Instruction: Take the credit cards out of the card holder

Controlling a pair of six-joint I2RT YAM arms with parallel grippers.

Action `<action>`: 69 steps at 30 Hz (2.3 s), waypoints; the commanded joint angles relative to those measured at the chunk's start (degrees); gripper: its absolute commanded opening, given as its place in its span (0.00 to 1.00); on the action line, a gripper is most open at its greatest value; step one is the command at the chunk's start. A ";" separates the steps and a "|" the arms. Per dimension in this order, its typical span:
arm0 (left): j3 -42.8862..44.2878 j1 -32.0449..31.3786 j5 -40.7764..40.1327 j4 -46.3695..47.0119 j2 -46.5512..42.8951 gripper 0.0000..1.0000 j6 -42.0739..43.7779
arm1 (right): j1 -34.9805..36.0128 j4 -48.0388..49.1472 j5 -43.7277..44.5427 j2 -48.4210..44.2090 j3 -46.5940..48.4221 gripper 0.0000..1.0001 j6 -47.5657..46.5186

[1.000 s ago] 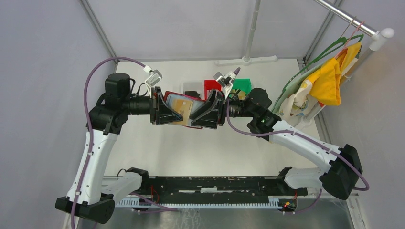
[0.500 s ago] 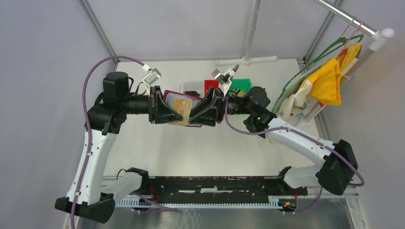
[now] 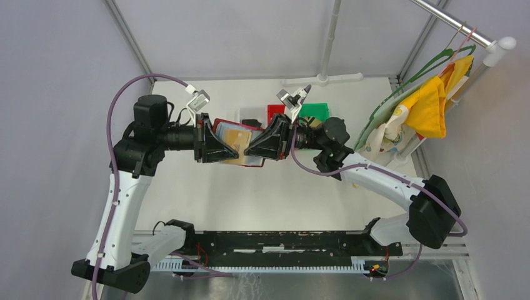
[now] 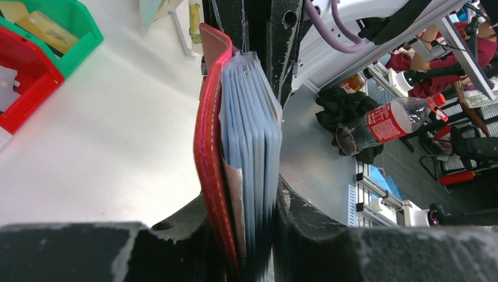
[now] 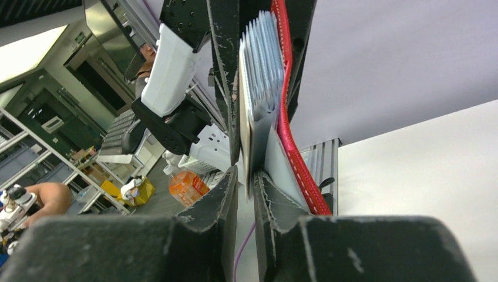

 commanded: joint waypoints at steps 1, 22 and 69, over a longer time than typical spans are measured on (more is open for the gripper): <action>0.93 -0.23 -1.17 -1.30 0.57 0.29 -0.35 | 1.05 1.29 4.66 -0.73 0.86 0.19 -1.71; 2.37 -0.15 9.02 1.07 0.51 0.34 -0.05 | 1.22 16.46 7.12 -7.19 -11.90 0.02 4.07; 3.00 -0.16 2.39 6.61 -2.10 0.02 -2.95 | 3.52 13.82 18.60 -6.70 -12.62 0.02 2.87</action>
